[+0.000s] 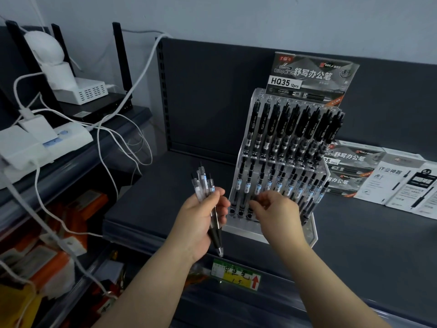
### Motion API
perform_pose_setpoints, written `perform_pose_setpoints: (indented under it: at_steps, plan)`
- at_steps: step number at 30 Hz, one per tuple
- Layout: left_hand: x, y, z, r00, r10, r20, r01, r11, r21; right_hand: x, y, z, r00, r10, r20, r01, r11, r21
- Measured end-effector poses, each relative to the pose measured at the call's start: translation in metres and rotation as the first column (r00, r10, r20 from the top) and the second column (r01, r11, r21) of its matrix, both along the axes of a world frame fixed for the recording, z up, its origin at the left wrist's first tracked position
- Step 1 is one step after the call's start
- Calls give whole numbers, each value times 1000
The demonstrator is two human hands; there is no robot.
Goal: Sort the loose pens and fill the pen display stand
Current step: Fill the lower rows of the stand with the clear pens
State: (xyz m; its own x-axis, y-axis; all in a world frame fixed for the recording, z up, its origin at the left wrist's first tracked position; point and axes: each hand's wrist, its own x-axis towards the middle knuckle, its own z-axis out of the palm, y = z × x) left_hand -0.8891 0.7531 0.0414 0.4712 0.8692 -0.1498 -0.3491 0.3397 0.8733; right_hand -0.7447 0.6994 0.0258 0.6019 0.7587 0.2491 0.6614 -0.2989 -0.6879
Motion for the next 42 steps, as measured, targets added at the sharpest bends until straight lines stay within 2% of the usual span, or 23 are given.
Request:
perform_pose_setpoints:
  at_steps: [5, 7, 10, 13, 15, 18, 20, 23, 28, 33, 42]
  plan:
    - [1, 1, -2, 996, -70, 56, 70, 998, 6, -13, -13, 8, 988, -17, -155, 44, 985, 168]
    - [1, 1, -3, 993, -93, 78, 93, 996, 8, -25, -18, 18, 961, 124, -247, -82, 981, 174]
    - [2, -2, -4, 984, -157, 85, 156, 987, 24, -39, -21, 27, 869, 342, -356, -314, 940, 136]
    - [1, -7, -2, 974, -214, 75, 210, 976, 53, -38, -23, 28, 801, 405, -441, -389, 912, 130]
    - [1, -8, -3, 978, -191, 77, 187, 980, 62, -34, -25, 29, 804, 383, -455, -359, 923, 141]
    - [2, -7, -5, 995, -100, 22, 98, 993, 68, -22, -28, 30, 859, 251, -447, -151, 957, 246]
    - [2, -9, -6, 998, -48, -28, 49, 996, 68, -12, -28, 31, 881, 157, -447, -4, 946, 325]
    - [4, -12, -5, 997, 8, -73, -2, 997, 80, 1, -26, 30, 891, 94, -444, 85, 927, 365]
    - [7, -18, 0, 996, 71, -52, -71, 997, 16, 12, -19, 16, 959, 5, -282, 58, 975, 216]
    - [8, -22, 3, 994, 101, -32, -102, 994, -36, 14, -14, 4, 987, 20, -158, -8, 997, 72]
    - [12, -28, -1, 991, 127, -39, -125, 991, 40, 20, -12, 0, 992, 64, -105, -60, 998, 36]
